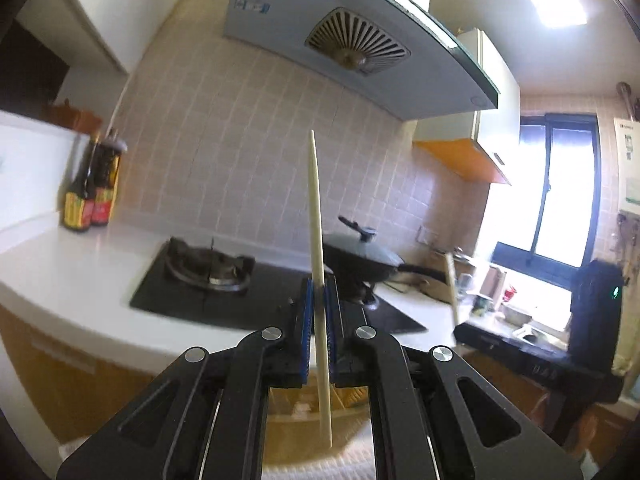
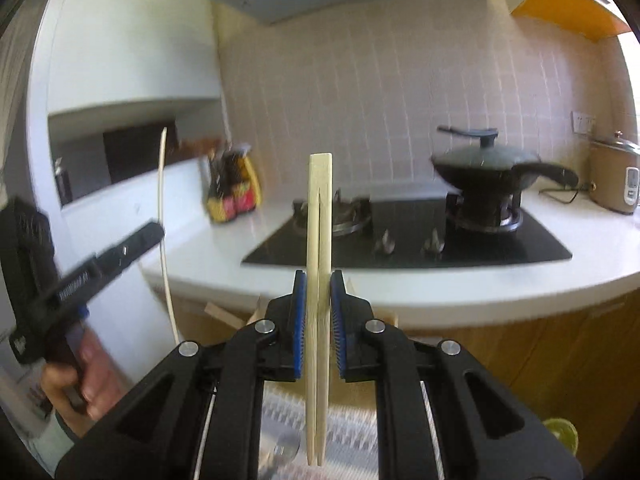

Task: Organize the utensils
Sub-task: 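Lift both chopsticks and lower them into the yellow basket, then open both tools to release the chopsticks into the basket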

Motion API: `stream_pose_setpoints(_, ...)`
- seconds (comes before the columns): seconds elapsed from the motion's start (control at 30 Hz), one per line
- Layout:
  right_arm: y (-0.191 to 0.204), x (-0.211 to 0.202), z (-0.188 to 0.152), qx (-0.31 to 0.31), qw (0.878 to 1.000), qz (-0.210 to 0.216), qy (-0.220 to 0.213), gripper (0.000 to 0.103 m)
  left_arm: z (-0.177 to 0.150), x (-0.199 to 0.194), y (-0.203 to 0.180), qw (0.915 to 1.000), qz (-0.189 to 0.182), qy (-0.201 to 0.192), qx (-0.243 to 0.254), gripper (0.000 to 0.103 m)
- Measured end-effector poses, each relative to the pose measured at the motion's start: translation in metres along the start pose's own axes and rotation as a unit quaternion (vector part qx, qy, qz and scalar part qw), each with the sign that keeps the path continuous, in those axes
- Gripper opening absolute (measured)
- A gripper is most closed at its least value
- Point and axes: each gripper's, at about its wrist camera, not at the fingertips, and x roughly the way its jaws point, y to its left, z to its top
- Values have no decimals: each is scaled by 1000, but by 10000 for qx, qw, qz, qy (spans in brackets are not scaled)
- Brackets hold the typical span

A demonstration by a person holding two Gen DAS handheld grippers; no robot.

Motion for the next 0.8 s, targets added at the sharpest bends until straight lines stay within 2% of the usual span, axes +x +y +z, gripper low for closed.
stream_pose_setpoints(0.23,-26,45,11,287,9989,-170,-325,10,-11,40,16,9993,238,-243,185,4)
stream_pose_setpoints(0.53,-29,87,-1,-164,9964,-659,-501,10,-31,79,37,9987,410,-115,296,4)
stream_pose_setpoints(0.8,-35,109,-13,-234,9958,-737,-490,10,-55,97,45,9989,404,-11,230,4)
